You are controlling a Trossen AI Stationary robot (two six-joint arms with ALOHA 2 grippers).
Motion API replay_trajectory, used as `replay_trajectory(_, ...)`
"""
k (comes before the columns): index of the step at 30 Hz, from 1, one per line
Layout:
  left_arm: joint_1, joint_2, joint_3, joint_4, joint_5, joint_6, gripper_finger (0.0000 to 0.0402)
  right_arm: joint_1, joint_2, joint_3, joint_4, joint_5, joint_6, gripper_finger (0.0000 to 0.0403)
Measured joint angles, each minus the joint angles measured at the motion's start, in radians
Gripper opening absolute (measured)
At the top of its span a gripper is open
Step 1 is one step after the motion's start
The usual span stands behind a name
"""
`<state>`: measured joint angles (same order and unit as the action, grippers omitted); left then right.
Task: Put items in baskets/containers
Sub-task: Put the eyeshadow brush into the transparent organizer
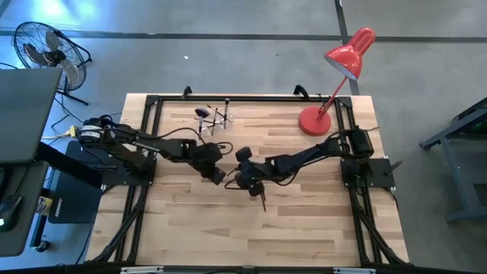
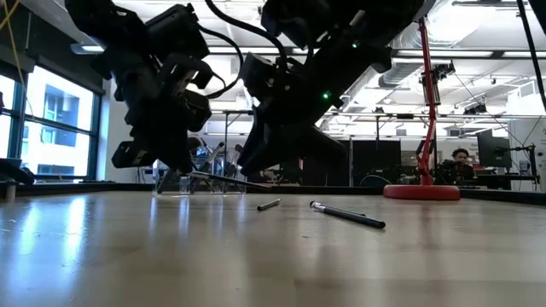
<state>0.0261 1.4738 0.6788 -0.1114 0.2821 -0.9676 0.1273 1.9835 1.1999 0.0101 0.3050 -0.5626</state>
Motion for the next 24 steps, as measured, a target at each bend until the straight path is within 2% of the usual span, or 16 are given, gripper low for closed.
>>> replay_trajectory(5, 0.0, 0.0, 0.0, 0.003, 0.006, -0.017, 0.0, 0.0, 0.0, 0.0, 0.0, 0.018, -0.007, 0.0121)
replay_trajectory(12, 0.0, 0.0, 0.0, 0.011, 0.007, -0.048, 0.0, 0.0, 0.0, 0.0, 0.0, -0.016, -0.047, 0.0164)
replay_trajectory(16, 0.0, 0.0, 0.0, 0.054, 0.019, -0.069, 0.0, -0.003, 0.0, 0.0, 0.001, -0.016, -0.054, 0.0157)
replay_trajectory(24, 0.0, -0.001, 0.009, 0.111, 0.023, -0.157, 0.0, -0.003, 0.0, 0.0, -0.01, -0.013, -0.07, 0.011)
